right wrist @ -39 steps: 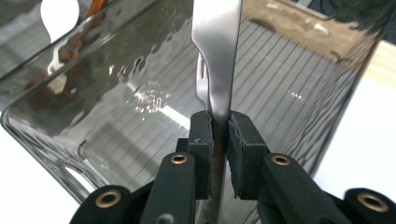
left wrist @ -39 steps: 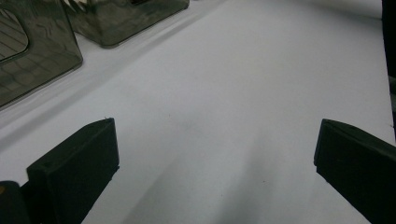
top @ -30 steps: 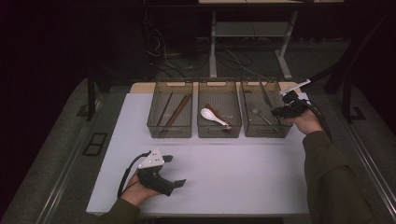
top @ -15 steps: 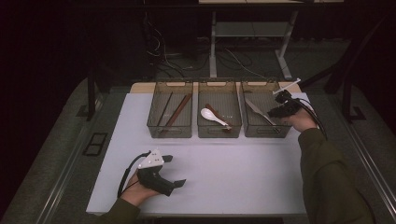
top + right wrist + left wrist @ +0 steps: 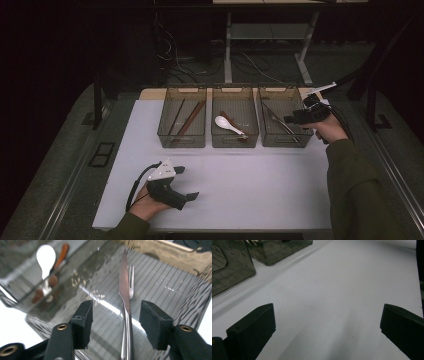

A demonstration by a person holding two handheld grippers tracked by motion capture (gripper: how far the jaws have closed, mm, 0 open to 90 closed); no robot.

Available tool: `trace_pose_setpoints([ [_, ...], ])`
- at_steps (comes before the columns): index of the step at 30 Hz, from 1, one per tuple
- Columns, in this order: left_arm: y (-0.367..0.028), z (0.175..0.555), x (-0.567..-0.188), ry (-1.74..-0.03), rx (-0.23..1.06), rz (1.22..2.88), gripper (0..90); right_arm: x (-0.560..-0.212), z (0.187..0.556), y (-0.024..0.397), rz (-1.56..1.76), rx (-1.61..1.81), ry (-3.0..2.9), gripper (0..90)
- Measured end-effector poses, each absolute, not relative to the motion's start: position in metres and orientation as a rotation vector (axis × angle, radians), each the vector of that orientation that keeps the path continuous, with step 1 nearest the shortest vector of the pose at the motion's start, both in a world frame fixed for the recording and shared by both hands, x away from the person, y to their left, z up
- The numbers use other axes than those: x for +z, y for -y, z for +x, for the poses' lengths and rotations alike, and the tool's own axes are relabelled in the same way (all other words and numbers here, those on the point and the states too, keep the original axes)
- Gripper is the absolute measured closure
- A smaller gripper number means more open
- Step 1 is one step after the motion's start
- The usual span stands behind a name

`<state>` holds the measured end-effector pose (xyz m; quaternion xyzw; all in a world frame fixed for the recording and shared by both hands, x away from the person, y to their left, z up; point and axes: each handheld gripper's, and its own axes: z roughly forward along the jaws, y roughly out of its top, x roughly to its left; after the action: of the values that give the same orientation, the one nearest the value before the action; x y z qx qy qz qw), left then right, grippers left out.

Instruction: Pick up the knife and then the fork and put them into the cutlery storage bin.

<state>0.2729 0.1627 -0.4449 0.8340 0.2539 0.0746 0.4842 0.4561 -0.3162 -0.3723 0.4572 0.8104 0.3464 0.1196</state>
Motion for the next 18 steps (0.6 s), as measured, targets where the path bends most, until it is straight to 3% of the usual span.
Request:
trace_pose_setpoints([
  [8,-0.162,0.273,-0.444,-0.618,0.187,2.035,0.0,-0.366,0.429,0.318,1.314,1.172,-2.285,29.2],
  [18,-0.162,0.273,-0.445,-0.620,0.173,2.032,0.0,-0.367,0.384,0.305,1.140,1.262,-2.298,20.2],
])
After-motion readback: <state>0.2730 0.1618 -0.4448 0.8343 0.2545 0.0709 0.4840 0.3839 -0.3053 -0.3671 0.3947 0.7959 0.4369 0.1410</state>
